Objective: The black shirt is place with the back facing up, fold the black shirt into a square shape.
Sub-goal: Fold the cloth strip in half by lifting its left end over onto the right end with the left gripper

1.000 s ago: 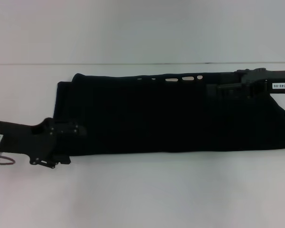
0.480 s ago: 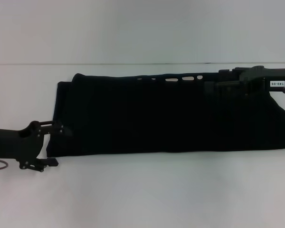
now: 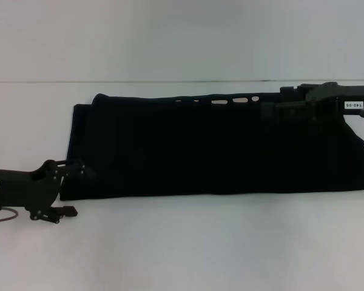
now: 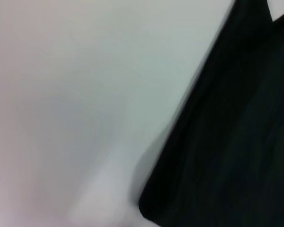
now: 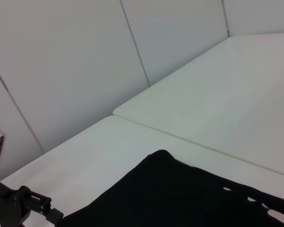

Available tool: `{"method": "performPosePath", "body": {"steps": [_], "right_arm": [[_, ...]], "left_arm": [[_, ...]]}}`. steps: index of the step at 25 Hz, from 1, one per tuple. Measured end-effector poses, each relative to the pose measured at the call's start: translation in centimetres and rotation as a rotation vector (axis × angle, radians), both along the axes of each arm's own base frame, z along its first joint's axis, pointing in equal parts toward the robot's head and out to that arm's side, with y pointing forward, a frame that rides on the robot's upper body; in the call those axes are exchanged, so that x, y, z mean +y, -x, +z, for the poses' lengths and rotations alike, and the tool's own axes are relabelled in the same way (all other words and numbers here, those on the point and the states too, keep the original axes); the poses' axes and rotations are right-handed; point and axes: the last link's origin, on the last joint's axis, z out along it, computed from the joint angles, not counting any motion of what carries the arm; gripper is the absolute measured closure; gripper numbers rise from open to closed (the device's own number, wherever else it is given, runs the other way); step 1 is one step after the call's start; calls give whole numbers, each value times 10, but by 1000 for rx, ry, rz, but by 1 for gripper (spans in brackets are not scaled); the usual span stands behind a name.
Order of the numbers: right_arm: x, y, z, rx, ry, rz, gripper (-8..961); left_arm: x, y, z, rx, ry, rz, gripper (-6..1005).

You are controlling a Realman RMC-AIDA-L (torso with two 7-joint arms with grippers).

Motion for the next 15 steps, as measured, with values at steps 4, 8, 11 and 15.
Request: {"method": "performPosePath", "body": {"steps": [4, 8, 11, 15], "right_arm": [[1, -1, 0, -2, -8, -4, 38], [2, 0, 0, -3, -13, -5, 38], [3, 0, 0, -5, -18, -6, 37], [3, 0, 1, -4, -19, -7, 37]], "left_arm": [[2, 1, -3, 6, -8, 7, 49], [5, 0, -6, 10, -12, 7, 49], [7, 0, -5, 17, -20, 5, 49], [9, 2, -4, 27, -32, 8, 49]]}}
